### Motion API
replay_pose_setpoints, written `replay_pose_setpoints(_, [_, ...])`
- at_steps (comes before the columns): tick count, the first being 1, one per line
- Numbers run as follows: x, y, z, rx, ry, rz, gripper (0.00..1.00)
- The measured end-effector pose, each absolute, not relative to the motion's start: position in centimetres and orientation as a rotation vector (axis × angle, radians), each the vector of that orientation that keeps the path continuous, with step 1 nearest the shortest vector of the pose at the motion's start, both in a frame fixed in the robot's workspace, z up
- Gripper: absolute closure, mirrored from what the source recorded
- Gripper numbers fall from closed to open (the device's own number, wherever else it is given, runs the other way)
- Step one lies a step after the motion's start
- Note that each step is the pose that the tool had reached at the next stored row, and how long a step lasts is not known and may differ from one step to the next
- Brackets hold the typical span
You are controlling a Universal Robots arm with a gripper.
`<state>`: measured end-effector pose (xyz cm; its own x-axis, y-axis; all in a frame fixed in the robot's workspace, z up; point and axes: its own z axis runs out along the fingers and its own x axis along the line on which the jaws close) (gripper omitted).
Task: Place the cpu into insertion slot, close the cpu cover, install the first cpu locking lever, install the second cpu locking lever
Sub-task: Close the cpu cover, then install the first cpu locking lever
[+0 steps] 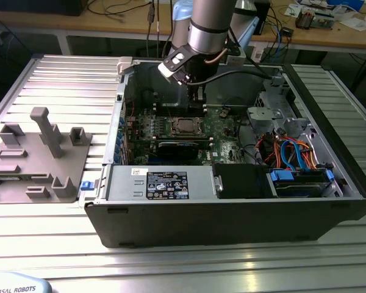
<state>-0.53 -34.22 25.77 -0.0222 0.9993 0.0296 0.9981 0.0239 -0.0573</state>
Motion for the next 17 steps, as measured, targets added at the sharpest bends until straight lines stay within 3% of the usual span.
replay_pose_setpoints(17, [-0.53,-34.23,25.80,-2.043,-2.306,0.036,0.89])
